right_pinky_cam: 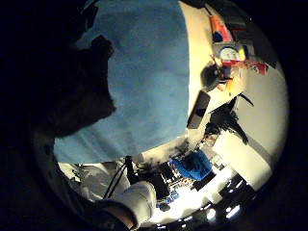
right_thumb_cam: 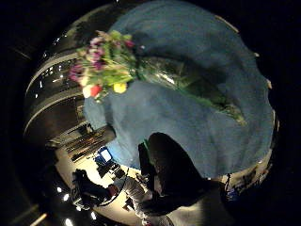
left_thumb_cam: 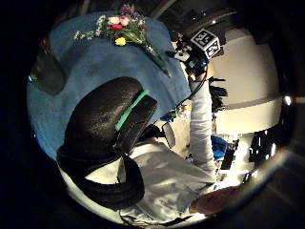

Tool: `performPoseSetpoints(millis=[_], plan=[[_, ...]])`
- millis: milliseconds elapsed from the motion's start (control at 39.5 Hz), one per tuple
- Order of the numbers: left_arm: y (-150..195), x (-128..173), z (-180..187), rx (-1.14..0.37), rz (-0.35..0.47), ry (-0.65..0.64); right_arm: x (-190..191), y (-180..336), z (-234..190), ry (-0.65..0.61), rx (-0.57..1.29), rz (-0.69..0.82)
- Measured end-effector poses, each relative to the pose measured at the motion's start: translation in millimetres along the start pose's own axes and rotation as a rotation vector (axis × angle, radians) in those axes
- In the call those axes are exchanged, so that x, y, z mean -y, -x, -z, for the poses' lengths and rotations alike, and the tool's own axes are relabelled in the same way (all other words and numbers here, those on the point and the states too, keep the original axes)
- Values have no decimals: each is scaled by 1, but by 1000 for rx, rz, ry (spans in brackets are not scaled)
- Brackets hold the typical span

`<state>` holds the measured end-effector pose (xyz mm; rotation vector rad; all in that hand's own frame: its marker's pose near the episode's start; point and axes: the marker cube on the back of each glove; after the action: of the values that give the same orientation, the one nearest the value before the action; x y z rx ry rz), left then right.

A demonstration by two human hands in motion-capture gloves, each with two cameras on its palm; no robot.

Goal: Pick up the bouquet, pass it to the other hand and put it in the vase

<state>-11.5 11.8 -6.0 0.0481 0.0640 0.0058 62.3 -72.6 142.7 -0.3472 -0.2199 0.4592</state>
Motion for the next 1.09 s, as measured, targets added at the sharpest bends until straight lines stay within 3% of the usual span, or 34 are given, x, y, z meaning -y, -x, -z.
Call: performPoseSetpoints(millis=[152, 304, 431, 633, 760, 887, 988, 1089], plan=[[3, -3, -1, -1, -9, -18, 5, -6, -40, 88, -14, -76], [4, -7, 2, -5, 0, -17, 17, -2, -60, -112, -10, -158], [5, -5, -2, 1, -8, -6, 8, 11, -67, -96, -40, -162], [12, -8, 1, -21, 9, 24, 6, 13, -54, -228, 26, -99], [19, -7, 7, -49, 31, 44, 18, 4, -41, -463, 179, -109], [21, -4, 22, -152, 17, 56, 20, 8, -24, -592, 513, 1], [20, 4, 38, -313, -11, 41, 20, 4, -12, -590, 674, -38], [13, 12, 70, -552, -15, 11, -20, 30, 21, -500, 928, 41]])
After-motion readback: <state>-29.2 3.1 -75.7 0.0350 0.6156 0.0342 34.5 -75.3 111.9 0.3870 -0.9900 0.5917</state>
